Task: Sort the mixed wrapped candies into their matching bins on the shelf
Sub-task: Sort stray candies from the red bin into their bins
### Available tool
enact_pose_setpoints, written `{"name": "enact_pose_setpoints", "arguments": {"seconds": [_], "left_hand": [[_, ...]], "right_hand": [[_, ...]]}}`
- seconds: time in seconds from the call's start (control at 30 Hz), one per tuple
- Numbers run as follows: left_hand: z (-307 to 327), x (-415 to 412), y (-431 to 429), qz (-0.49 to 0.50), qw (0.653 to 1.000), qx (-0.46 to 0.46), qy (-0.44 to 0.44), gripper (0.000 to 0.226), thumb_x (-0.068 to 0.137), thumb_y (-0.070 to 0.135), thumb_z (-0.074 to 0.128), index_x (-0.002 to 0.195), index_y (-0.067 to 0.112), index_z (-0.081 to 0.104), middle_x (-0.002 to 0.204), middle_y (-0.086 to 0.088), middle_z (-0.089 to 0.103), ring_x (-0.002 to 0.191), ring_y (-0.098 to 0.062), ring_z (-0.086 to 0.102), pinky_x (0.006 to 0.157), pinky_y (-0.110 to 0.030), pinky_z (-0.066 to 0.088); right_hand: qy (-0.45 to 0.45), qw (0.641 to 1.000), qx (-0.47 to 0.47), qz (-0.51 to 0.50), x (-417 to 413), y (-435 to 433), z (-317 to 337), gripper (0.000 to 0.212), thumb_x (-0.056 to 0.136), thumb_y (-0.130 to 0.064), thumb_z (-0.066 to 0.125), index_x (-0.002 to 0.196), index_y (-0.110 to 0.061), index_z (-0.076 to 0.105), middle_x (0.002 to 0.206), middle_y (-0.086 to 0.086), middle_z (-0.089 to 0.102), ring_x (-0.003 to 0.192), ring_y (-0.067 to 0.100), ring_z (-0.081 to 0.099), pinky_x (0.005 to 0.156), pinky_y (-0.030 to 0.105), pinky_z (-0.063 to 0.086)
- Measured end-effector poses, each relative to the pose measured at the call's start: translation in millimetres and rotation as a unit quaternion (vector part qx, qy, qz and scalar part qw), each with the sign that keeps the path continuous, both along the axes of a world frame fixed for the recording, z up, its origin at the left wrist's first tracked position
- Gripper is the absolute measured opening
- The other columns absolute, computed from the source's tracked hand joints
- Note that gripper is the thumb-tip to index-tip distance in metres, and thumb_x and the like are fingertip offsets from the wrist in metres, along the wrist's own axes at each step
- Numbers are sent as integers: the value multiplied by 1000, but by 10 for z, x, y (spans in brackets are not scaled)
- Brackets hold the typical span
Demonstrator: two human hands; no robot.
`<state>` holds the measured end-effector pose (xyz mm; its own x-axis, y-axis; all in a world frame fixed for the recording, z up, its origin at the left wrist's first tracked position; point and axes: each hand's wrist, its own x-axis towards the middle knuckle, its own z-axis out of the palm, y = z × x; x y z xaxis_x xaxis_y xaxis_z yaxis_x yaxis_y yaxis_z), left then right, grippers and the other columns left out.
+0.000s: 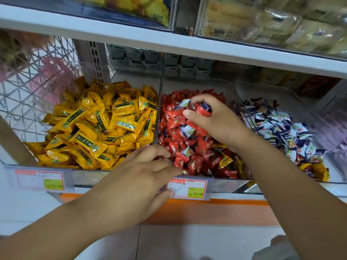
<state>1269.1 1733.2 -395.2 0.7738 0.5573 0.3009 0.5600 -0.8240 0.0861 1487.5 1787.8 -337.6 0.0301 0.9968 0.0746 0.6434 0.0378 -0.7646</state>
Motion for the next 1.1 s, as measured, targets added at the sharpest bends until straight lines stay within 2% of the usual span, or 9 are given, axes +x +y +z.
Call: {"name": "enact_pose_setpoints", "arguments": {"seconds": [0.13,0.23,0.4,0.5,0.6,0.7,0.9,1.0,1.1], "left_hand": [[8,-40,-12,1,1000,-9,5,45,86,48,49,122,27,64,109,16,64,124,-12,46,106,-30,32],[2,-70,-4,-10,1000,-19,-13,43,88,48,50,125,29,62,124,16,60,135,-10,39,111,-42,26],[94,-72,34,31,997,-15,-76,47,92,49,45,131,28,58,148,8,43,145,-14,25,115,-46,25],[158,-86,82,82,992,-11,-93,55,92,52,40,138,25,51,154,5,33,147,-15,20,115,-46,28],[157,-93,142,117,989,-18,-86,63,92,58,34,145,25,42,159,5,22,148,-14,14,116,-40,23],[117,-114,175,136,987,-29,-76,68,90,63,30,150,30,29,161,7,14,147,-11,10,115,-34,16],[42,-185,154,137,988,-41,-56,69,89,65,29,151,41,12,160,13,11,146,-7,9,112,-33,18],[35,-186,137,134,988,-52,-58,69,89,66,28,151,42,11,160,13,13,146,-8,12,112,-33,19],[34,-189,141,130,988,-61,-59,69,88,67,27,151,43,10,160,14,12,146,-7,12,113,-33,19]], "right_hand": [[-59,997,-45,29,149,-23,159,37,93,-35,60,128,-47,53,136,-21,46,118,0,47,93,7,37],[-134,990,-32,25,321,-125,217,31,95,-25,59,120,-43,62,123,-21,53,107,-2,51,70,-3,30],[-171,985,22,-12,316,-284,105,21,92,-18,63,101,-35,70,92,-29,58,84,-13,52,65,-8,32],[-196,980,8,-13,244,-315,-1,19,92,-21,64,107,-31,70,97,-23,61,82,-13,52,65,-5,34],[-249,968,-37,-5,167,-304,-219,39,86,-31,70,123,-26,62,126,-6,57,106,7,56,84,14,37],[-238,971,-31,-2,110,-262,-309,41,85,-19,70,125,-24,58,129,0,50,108,18,56,88,24,40],[-151,988,3,-35,153,-255,-75,22,90,-10,55,100,-28,63,108,-5,59,83,20,61,67,29,47],[-112,993,-24,2,97,-222,-111,25,96,-11,50,108,-28,64,105,1,67,74,20,63,60,27,48],[-190,979,-63,25,-21,-141,-335,38,99,-19,50,137,-21,50,139,6,50,113,17,54,90,22,40]]}}
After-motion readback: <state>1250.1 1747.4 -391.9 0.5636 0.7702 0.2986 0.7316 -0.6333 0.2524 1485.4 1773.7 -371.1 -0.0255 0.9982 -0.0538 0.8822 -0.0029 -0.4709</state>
